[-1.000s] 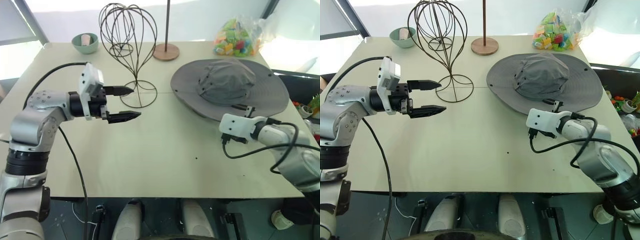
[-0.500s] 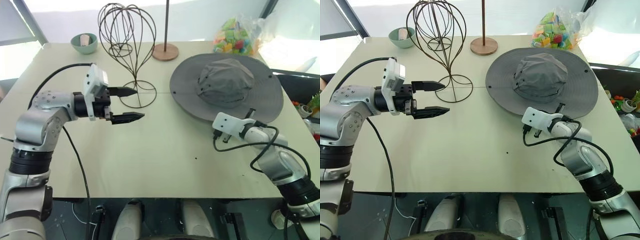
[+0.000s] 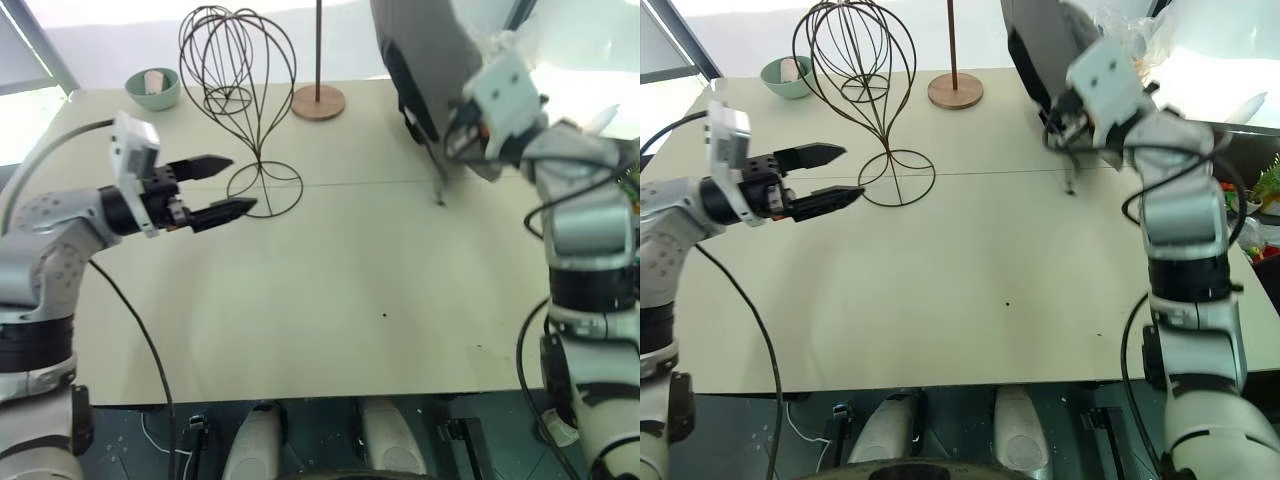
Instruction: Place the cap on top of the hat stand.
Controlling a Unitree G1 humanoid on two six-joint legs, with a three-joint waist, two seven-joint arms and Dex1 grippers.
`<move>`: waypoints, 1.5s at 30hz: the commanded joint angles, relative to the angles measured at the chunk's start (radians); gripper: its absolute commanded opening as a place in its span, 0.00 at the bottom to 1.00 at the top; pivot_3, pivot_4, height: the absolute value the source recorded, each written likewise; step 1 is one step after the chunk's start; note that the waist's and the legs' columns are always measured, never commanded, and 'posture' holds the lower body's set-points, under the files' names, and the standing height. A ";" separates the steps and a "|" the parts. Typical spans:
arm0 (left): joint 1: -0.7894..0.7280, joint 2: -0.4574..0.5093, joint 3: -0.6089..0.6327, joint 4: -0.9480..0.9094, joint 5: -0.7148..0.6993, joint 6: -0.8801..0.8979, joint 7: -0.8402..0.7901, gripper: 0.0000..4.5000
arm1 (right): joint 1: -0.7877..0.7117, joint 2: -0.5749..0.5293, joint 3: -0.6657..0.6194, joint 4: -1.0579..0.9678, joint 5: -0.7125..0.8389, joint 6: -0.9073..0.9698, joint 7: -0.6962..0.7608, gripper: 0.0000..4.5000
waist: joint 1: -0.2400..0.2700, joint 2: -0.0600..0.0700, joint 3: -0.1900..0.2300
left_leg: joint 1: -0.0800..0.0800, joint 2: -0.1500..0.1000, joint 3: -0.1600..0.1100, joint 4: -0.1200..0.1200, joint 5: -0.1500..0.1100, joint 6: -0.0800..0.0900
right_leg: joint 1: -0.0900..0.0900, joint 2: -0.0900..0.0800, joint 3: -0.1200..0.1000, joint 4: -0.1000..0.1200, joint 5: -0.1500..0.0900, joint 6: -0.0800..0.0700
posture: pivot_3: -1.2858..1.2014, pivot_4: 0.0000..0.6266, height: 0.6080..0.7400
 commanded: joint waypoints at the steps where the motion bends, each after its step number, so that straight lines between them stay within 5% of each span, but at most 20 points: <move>1: 0.030 0.042 0.138 -0.047 -0.057 0.022 0.043 1.00 | -0.210 0.029 0.022 0.183 -0.010 -0.145 -0.030 0.01 | -0.004 0.000 0.000 | 0.000 0.000 0.001 0.000 0.000 0.000 | -0.001 -0.001 0.000 0.000 0.000 0.000 | 0.52 0.24 1.00; 10: 0.203 0.138 0.406 -0.112 -0.130 0.085 0.106 1.00 | -0.534 0.145 0.224 0.565 -0.147 -0.635 -0.027 0.01 | -0.015 0.001 0.000 | -0.002 0.000 0.001 -0.003 0.000 0.000 | -0.006 0.000 0.001 0.001 0.000 0.000 | 0.52 0.24 1.00; 19: 0.361 0.174 0.590 -0.160 -0.151 0.106 0.125 1.00 | -0.468 0.170 0.393 0.494 -0.359 -1.032 -0.120 0.01 | -0.011 0.000 0.000 | -0.003 0.000 0.002 -0.003 0.001 -0.002 | -0.008 -0.001 0.002 0.003 0.000 -0.001 | 0.52 0.24 1.00; 34: 0.401 0.207 0.646 -0.137 -0.169 0.106 0.135 1.00 | -0.208 0.171 0.333 0.353 -0.319 -0.937 -0.066 0.01 | -0.013 -0.002 -0.001 | -0.002 0.000 0.001 -0.002 0.001 -0.003 | -0.007 0.000 0.002 0.005 0.001 -0.002 | 0.52 0.24 1.00; 45: 0.351 0.238 0.577 -0.077 -0.151 0.076 0.103 1.00 | -0.114 0.169 0.428 0.314 -0.581 -1.003 -0.283 0.01 | -0.013 -0.002 -0.001 | -0.002 0.000 0.001 -0.001 0.001 -0.003 | -0.008 0.000 0.002 0.005 0.001 -0.002 | 0.52 0.24 1.00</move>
